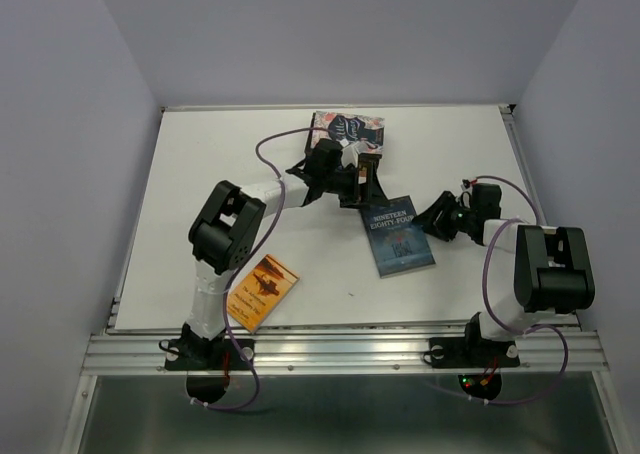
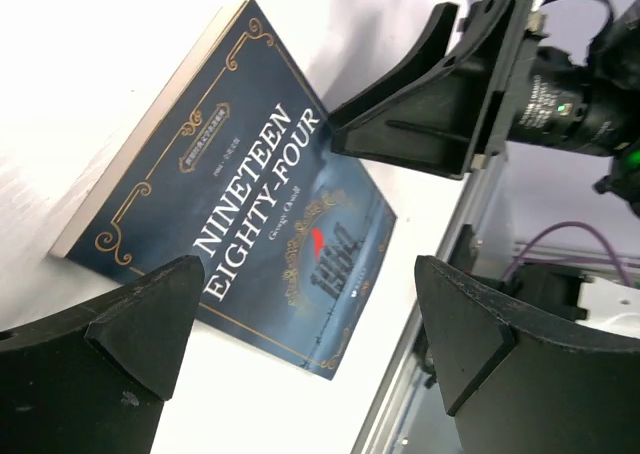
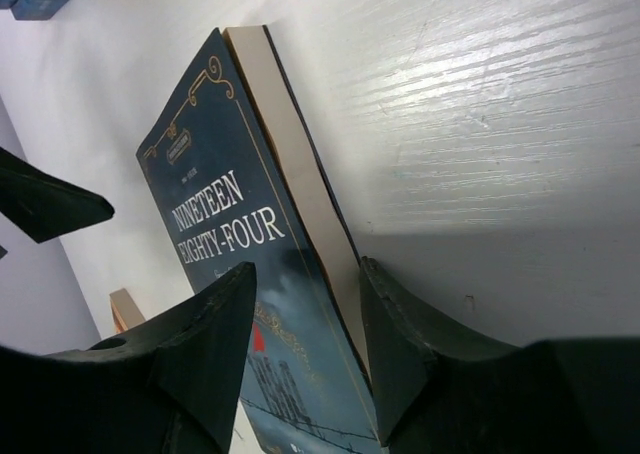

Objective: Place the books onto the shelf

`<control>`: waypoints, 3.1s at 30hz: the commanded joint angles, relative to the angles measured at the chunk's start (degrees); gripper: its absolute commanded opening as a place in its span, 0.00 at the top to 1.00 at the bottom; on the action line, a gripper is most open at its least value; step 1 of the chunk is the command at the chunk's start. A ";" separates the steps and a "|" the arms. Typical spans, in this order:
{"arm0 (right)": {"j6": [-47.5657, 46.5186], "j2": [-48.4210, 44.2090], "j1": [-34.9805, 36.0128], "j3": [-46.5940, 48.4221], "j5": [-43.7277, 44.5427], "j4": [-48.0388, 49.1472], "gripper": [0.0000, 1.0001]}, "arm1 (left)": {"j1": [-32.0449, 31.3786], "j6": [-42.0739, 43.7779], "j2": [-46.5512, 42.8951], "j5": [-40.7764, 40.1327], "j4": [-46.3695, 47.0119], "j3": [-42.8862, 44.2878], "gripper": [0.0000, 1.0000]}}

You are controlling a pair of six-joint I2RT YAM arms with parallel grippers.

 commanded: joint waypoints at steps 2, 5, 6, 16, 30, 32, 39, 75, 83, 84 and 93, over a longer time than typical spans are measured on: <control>-2.86 -0.41 0.38 0.06 -2.26 -3.34 0.46 | -1.19 7.12 0.00 -4.35 -8.12 0.70 0.01; -3.82 -1.37 0.99 0.59 -3.85 -3.95 0.46 | -1.19 7.73 1.67 -3.92 -9.35 1.23 0.03; -4.09 -1.73 1.00 0.94 -4.12 -4.47 0.46 | -1.19 7.91 1.76 -4.35 -9.61 1.14 0.03; -5.93 -6.39 5.30 6.48 -5.79 -10.54 0.44 | -1.37 8.61 3.17 -6.73 -11.46 0.96 0.03; -6.11 -6.74 7.50 11.22 -9.38 -13.26 0.58 | -1.37 7.20 3.52 -6.64 -11.02 1.14 0.03; -6.64 -6.66 8.03 11.66 -9.04 -14.40 0.60 | -1.37 7.12 3.70 -6.38 -11.02 1.14 0.03; -8.04 -2.71 8.64 12.72 -12.12 -15.11 0.66 | -1.37 6.59 3.87 -5.59 -10.23 1.05 0.03; 2.06 -12.02 9.17 20.37 -2.62 -14.15 0.99 | 4.70 -1.76 -5.09 12.25 17.97 -15.74 0.01; 3.56 -12.45 8.64 19.84 -4.91 -12.65 0.99 | 4.08 -1.67 -0.09 13.14 19.74 -13.54 0.01; 3.64 -12.37 8.64 19.67 -5.00 -12.48 0.99 | 4.08 -1.76 0.27 13.75 20.09 -13.45 0.01; 5.22 -11.49 8.64 15.02 -6.58 -8.53 0.99 | 4.17 -27.60 3.78 21.04 66.09 -19.06 0.07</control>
